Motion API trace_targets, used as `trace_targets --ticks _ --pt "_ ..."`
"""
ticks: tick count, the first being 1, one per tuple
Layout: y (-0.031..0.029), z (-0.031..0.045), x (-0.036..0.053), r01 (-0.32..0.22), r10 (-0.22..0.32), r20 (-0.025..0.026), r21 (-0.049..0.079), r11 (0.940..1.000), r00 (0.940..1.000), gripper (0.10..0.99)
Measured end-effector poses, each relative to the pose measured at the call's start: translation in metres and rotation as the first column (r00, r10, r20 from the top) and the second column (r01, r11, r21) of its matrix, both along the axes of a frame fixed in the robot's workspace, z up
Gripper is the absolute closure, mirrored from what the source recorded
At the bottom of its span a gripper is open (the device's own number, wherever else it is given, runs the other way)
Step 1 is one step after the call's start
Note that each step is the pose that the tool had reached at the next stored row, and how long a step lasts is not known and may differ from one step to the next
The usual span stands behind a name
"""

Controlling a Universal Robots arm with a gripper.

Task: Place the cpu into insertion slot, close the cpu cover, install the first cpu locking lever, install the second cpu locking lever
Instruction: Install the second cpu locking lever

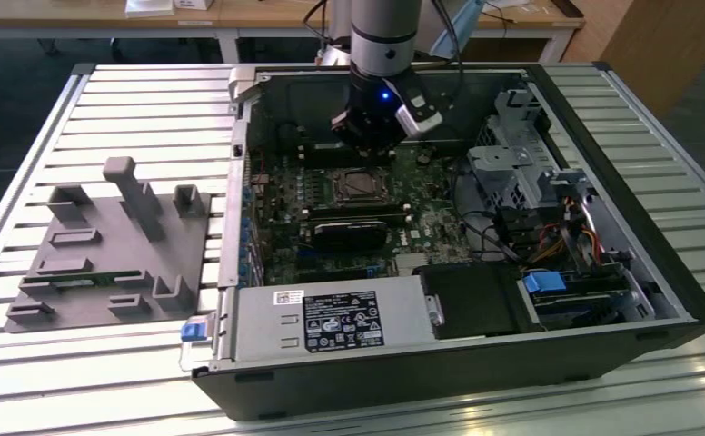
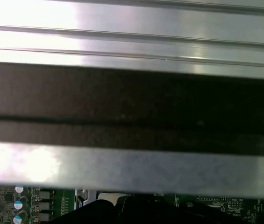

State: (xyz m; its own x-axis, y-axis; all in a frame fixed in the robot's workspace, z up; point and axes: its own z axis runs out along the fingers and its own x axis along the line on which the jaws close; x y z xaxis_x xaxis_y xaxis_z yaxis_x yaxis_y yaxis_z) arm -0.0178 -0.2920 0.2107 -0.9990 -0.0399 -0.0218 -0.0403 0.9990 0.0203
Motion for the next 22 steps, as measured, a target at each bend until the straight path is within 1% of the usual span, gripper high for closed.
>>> trace_targets --ticks 6,8,10,12,19,20,22 --pt "-0.002 0.0003 -0.0006 0.0 0.0 -0.0001 0.0 1.0 1.0 0.98" --pt "-0.0022 0.0015 -0.0006 0.0 0.0 0.0 0.0 1.0 1.0 0.98" --pt "-0.0023 0.0044 -0.0006 0.0 0.0 0.0 0.001 1.0 1.0 0.98" --pt "-0.0023 0.0101 -0.0006 0.0 0.0 0.0001 0.003 1.0 1.0 0.98" --pt "-0.0023 0.041 -0.0006 0.0 0.0 0.0 0.003 1.0 1.0 0.98" --pt "-0.0023 0.0435 -0.0006 0.0 0.0 0.0 0.003 1.0 1.0 0.98" --pt "-0.0035 0.0438 -0.0006 0.002 -0.002 0.0 0.003 1.0 1.0 0.98"
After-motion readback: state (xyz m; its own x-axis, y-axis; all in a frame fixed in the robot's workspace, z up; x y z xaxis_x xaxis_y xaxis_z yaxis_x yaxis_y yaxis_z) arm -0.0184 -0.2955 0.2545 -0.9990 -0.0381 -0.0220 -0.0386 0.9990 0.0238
